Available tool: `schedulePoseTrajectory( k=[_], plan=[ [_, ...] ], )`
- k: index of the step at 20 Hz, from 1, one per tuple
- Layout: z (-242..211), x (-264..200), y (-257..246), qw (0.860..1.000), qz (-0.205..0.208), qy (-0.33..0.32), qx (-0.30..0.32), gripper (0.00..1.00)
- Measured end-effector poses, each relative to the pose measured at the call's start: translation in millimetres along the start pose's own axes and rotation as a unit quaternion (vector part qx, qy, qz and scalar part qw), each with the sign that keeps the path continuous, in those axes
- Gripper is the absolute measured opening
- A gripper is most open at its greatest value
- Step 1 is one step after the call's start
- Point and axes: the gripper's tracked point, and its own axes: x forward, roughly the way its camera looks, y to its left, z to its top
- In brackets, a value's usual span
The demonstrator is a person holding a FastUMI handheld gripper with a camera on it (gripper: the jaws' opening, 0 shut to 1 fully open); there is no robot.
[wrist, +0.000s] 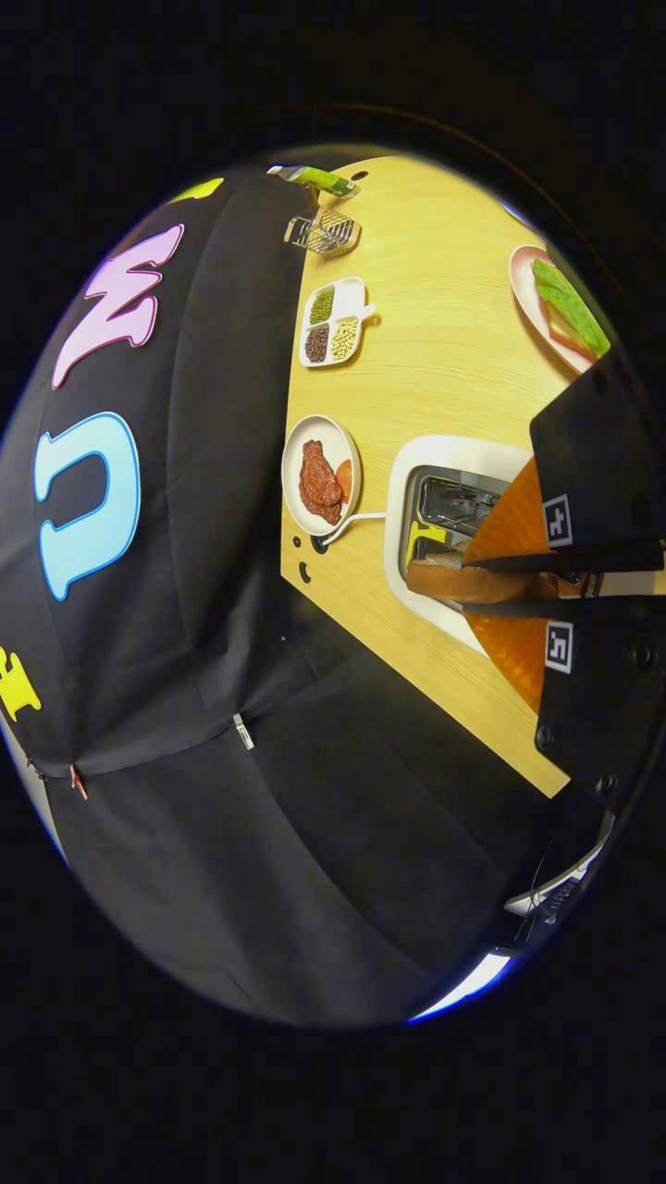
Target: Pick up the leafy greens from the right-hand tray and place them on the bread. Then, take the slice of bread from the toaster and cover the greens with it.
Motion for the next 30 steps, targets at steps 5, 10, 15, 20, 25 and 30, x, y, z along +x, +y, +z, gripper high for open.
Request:
schedulePoseTrajectory(
  k=[5, 10, 15, 20, 25, 30],
  plan=[
    [13.6, -16.6, 6.9, 1.0, 0.003, -0.02, 0.005, 0.14],
    [56.8, -49.9, 2.9, 0.997, 0.016, -0.072, -0.002, 0.14],
    [100.9, -104.6, -18.6, 0.992, 0.024, -0.127, 0.001, 0.14],
    [96.1, -158.9, -94.4, 0.99, -0.022, -0.141, -0.014, 0.14],
    [48.7, -177.6, -176.9, 0.989, -0.1, -0.111, -0.003, 0.14],
    [-12.4, -180.9, -219.9, 0.987, -0.137, -0.066, 0.049, 0.14]
  ],
)
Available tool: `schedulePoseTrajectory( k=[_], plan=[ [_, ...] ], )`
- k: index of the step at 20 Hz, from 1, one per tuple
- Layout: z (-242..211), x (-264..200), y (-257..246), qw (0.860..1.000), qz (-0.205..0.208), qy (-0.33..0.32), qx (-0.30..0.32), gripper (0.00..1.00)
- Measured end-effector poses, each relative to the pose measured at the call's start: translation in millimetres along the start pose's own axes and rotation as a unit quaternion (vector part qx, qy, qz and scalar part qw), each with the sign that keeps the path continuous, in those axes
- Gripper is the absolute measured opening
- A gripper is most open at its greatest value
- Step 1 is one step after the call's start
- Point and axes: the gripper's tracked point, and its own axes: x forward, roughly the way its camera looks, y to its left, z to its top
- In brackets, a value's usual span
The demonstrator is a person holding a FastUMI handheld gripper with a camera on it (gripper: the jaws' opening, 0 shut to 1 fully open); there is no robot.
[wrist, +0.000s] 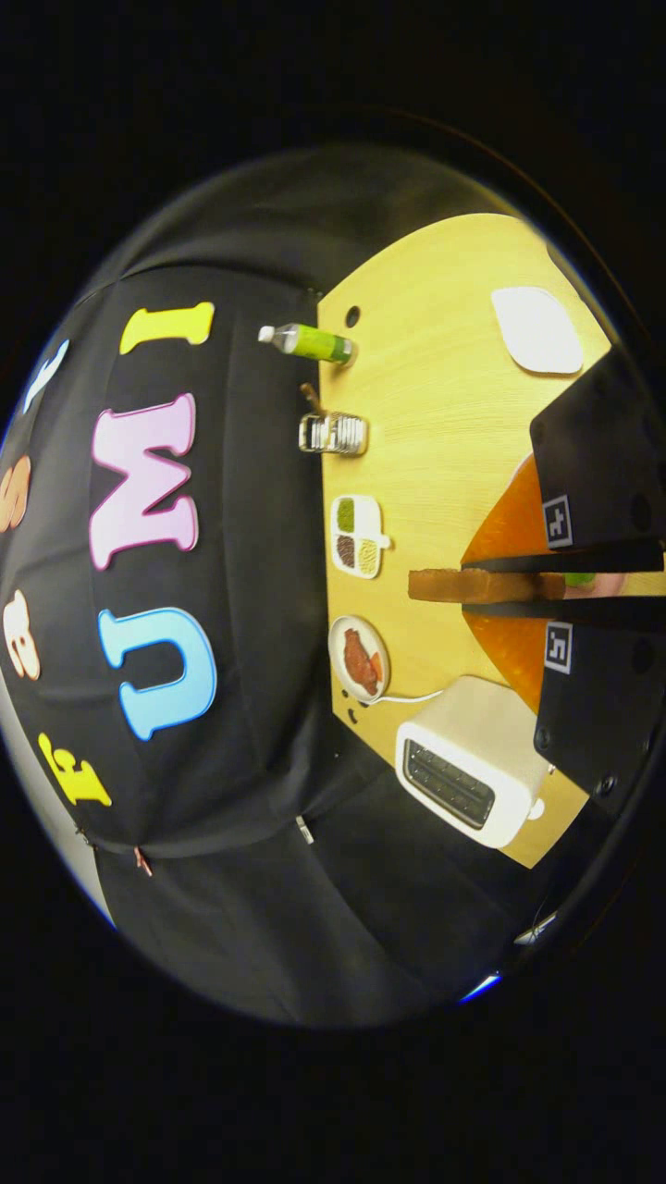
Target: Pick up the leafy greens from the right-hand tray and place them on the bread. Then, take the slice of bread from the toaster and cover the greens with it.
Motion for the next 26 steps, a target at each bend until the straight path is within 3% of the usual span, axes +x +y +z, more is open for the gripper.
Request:
schedulePoseTrajectory(
  k=[10, 14, 23, 25, 26],
  plan=[
    [-77.9, 27.6, -3.0, 0.991, 0.02, 0.063, 0.116, 0.14],
    [-104.4, 37.1, -33.7, 0.989, -0.003, 0.073, 0.13, 0.15],
    [-138.3, 49.6, -78.6, 0.993, -0.049, 0.099, 0.035, 0.15],
    [-144.1, 49.9, -86.4, 0.992, -0.064, 0.111, 0.003, 0.23],
    [-148.2, 50.4, -96.4, 0.989, -0.084, 0.118, -0.016, 0.32]
  ],
)
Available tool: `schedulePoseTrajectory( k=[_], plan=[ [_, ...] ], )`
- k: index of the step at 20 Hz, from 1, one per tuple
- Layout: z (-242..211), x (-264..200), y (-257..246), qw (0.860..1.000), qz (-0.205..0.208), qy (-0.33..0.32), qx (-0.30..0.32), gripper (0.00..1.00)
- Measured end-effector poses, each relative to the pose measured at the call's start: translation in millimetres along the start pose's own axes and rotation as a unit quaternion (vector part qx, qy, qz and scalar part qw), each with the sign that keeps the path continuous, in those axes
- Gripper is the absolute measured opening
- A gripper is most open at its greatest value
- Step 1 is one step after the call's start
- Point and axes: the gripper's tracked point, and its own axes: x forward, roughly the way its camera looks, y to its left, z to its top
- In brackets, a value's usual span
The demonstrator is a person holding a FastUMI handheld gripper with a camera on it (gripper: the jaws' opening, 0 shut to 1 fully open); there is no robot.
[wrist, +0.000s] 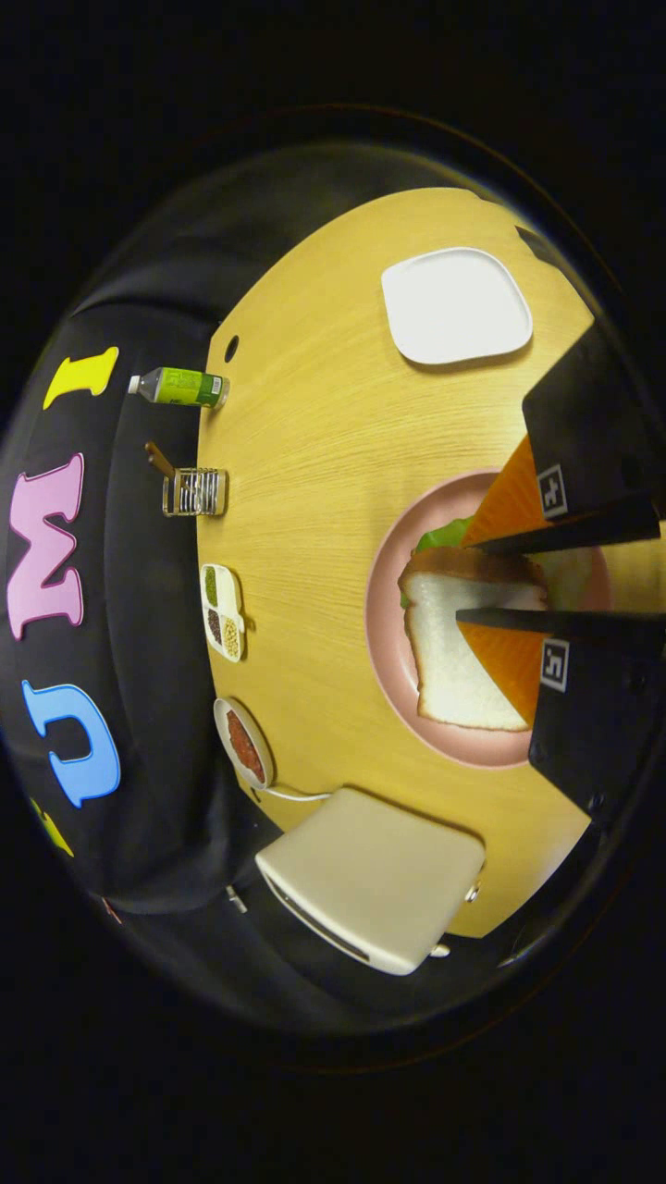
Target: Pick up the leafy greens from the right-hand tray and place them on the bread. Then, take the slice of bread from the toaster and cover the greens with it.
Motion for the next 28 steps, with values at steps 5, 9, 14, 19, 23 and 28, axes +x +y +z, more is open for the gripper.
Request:
schedulePoseTrajectory(
  k=[5, 9, 14, 19, 23, 28],
  plan=[
    [6.6, -3.0, -17.1, 0.999, -0.029, -0.008, -0.037, 0.84],
    [44.6, -22.3, -18.8, 0.997, -0.022, -0.066, -0.042, 0.99],
    [103.4, -71.1, -8.9, 0.983, 0.003, -0.154, -0.102, 0.99],
    [157.0, -148.1, 3.9, 0.956, 0.04, -0.253, -0.145, 0.99],
    [177.6, -208.3, -7.2, 0.938, 0.069, -0.299, -0.158, 0.98],
    [189.6, -272.7, -38.2, 0.92, 0.09, -0.337, -0.178, 0.98]
  ],
)
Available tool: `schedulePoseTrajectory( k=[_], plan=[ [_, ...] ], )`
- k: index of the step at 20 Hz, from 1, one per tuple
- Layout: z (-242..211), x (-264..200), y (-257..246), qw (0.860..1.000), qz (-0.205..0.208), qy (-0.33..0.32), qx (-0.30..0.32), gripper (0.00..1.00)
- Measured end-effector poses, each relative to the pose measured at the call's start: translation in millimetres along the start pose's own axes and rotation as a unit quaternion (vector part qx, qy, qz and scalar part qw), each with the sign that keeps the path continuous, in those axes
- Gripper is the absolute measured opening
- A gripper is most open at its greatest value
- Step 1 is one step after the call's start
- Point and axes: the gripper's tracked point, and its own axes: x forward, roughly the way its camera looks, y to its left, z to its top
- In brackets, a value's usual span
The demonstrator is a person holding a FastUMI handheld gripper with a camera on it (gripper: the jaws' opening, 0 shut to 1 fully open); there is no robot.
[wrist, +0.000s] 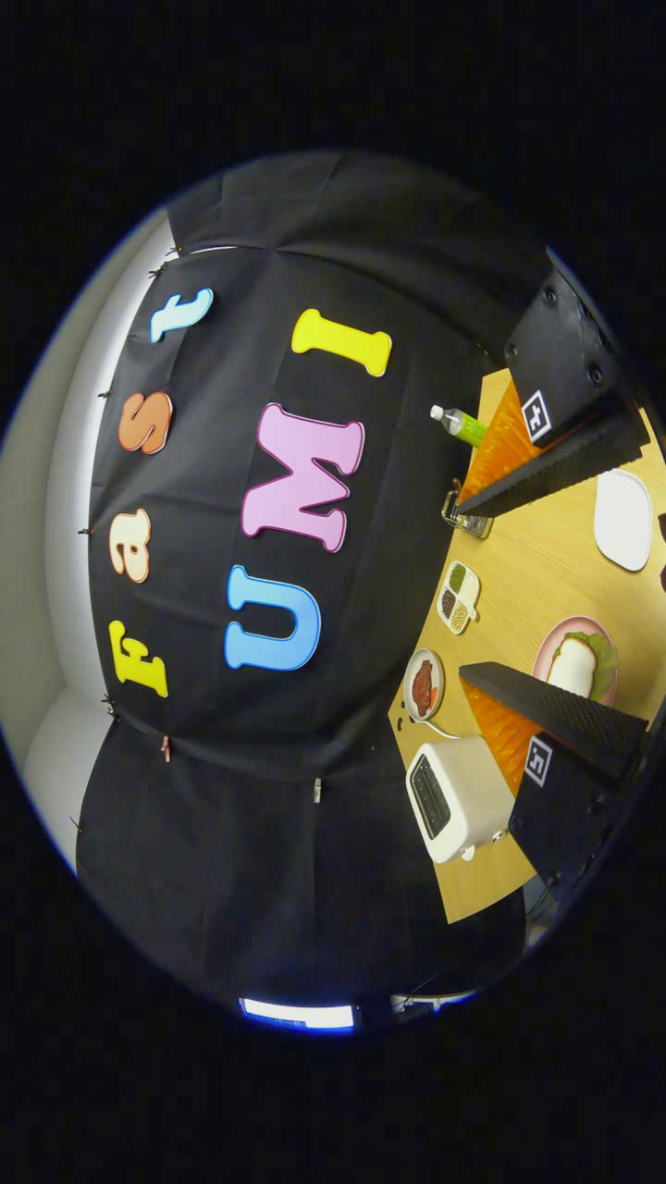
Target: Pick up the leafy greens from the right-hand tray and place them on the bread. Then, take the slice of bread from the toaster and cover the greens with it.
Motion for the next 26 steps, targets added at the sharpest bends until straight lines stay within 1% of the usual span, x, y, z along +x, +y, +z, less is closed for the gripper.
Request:
schedulePoseTrajectory(
  k=[5, 9, 12, 15, 18, 20, 26],
  plan=[
    [28.5, -50.1, -26.0, 0.999, 0.005, -0.032, 0.013, 0.98],
    [28.7, -76.0, -33.0, 0.999, 0.012, -0.042, 0.012, 0.98],
    [23.3, -86.7, -31.0, 0.999, 0.03, -0.042, 0.017, 0.98],
    [21.9, -84.1, -42.0, 0.998, 0.022, -0.049, 0.013, 0.98],
    [25.2, -72.1, -53.7, 0.998, -0.006, -0.056, 0.002, 0.98],
    [24.2, -65.8, -50.6, 0.998, -0.015, -0.054, 0.005, 0.98],
    [11.6, -58.2, -42.9, 0.999, -0.001, -0.036, -0.004, 0.98]
  ],
)
